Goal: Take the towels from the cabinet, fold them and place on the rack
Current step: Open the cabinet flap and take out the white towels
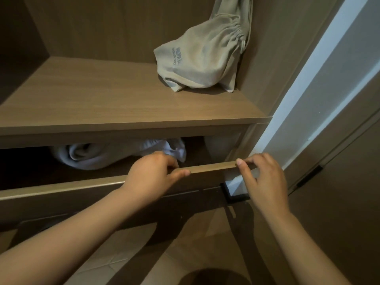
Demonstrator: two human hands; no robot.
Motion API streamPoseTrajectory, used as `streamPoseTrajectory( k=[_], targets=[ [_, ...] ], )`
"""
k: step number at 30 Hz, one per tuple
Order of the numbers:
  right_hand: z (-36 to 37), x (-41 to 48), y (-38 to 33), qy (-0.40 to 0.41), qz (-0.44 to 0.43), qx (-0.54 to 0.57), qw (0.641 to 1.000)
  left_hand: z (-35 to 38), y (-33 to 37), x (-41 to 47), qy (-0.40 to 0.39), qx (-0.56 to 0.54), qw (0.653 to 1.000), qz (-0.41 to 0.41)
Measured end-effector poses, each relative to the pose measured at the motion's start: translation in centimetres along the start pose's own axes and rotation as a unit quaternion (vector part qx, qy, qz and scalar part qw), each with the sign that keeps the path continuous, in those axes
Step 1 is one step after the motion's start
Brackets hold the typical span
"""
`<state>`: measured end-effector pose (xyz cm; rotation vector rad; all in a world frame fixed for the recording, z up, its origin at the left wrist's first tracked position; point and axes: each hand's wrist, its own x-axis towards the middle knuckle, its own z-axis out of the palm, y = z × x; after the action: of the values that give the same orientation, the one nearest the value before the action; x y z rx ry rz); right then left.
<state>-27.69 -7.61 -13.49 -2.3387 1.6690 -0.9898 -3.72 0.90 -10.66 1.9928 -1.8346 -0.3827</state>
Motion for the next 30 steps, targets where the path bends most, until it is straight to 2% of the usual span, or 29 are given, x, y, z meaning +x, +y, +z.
streamPoseTrajectory(
  k=[6, 9, 11, 13, 19, 23, 26, 30],
  targets=[
    [-1.1, -0.8, 0.9, -0.016, 0.054, -0.021, 0.998, 1.5, -0.1, -1.1, -0.108, -0.065, 0.992, -0.015],
    [-0.8, 0.2, 1.5, -0.090, 0.141, 0.033, 0.985, 2.1, -0.1, -1.8, -0.120, -0.058, 0.991, -0.001],
    [-0.8, 0.9, 1.9, -0.172, 0.223, 0.052, 0.958, 2.2, 0.0, -2.2, -0.107, -0.041, 0.993, 0.011],
    [-1.0, 1.4, 2.5, -0.234, 0.259, 0.032, 0.937, 2.1, 0.1, -2.3, -0.102, -0.039, 0.994, 0.017],
    [-1.4, 0.7, 3.7, -0.256, 0.245, 0.042, 0.934, 2.6, -0.2, -2.6, -0.128, -0.076, 0.989, 0.007],
    [-1.2, -1.5, 4.6, -0.230, 0.262, 0.094, 0.933, 3.4, -0.6, -2.9, -0.181, -0.083, 0.980, -0.009],
    [-1.0, -3.2, 5.5, -0.245, 0.296, 0.136, 0.913, 4.7, -1.0, -3.1, -0.220, -0.076, 0.973, -0.008],
    [0.1, -6.2, 7.0, -0.312, 0.323, 0.131, 0.884, 7.8, -1.9, -3.5, -0.243, -0.038, 0.969, -0.026]
  ],
)
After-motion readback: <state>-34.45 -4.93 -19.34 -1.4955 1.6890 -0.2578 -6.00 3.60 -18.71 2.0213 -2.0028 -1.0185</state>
